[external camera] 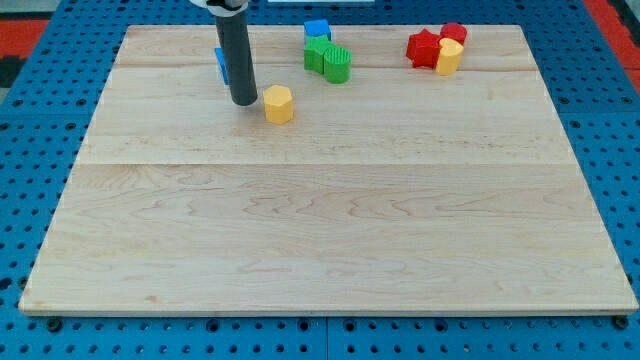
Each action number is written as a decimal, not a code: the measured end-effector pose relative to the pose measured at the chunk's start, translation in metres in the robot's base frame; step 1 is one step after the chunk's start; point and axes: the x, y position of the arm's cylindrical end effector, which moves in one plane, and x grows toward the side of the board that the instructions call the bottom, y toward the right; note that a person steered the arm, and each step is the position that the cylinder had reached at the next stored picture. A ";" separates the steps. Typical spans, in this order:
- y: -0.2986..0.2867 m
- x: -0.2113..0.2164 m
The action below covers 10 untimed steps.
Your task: Move the yellow hexagon to the bottom left of the yellow heart
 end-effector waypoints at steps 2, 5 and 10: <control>-0.049 0.029; -0.057 0.053; 0.098 0.014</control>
